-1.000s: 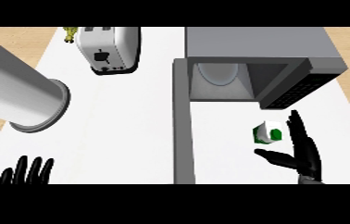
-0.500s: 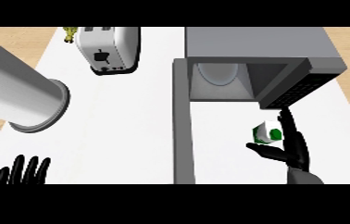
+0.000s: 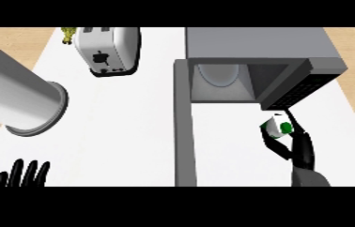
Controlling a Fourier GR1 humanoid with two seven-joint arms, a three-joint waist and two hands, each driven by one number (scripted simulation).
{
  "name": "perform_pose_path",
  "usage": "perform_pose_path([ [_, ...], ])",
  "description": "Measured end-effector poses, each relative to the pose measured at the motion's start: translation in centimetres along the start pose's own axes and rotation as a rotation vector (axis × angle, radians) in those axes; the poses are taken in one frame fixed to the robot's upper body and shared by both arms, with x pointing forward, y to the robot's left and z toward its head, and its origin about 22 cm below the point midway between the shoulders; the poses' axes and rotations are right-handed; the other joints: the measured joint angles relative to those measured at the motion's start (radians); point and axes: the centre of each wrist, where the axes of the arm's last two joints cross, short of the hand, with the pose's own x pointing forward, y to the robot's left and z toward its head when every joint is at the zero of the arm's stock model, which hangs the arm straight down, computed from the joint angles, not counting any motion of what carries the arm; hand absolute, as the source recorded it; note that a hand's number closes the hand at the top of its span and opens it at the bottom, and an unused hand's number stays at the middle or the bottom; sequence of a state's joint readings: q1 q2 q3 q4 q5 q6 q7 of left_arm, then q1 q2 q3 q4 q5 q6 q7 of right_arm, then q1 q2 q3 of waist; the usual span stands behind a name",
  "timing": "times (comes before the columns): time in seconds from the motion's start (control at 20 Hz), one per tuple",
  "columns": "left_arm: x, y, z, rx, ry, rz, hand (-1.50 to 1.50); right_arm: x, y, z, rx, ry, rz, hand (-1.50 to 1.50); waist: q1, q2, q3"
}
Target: Pick up the milk, place it into the microwave and close the microwave
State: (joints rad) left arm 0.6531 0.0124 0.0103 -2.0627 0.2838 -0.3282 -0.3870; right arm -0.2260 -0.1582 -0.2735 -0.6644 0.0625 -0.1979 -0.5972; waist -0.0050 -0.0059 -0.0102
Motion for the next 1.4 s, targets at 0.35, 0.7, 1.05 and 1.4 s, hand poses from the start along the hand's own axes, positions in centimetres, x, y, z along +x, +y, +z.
perform_pose_path([
  [0.35,0.3,-0.3,0.3,-0.006,0.002,0.016,-1.5,-0.6,-0.7,-0.8,-0.099,-0.051,0.055,1.5,-0.001,0.0,-0.005],
  [0.7,0.4,-0.3,0.1,-0.017,0.003,0.014,-1.5,-0.9,2.1,-0.1,-0.123,-0.145,-0.043,1.5,0.0,0.027,0.017],
  [1.05,0.5,-0.1,0.4,-0.024,0.011,0.022,-1.5,-0.6,4.9,0.3,-0.094,-0.186,-0.159,1.5,0.003,0.034,0.027],
  [1.4,0.8,0.2,0.9,-0.013,0.014,0.021,-1.5,0.2,6.9,0.5,-0.032,-0.268,-0.201,1.5,-0.001,0.025,0.031],
])
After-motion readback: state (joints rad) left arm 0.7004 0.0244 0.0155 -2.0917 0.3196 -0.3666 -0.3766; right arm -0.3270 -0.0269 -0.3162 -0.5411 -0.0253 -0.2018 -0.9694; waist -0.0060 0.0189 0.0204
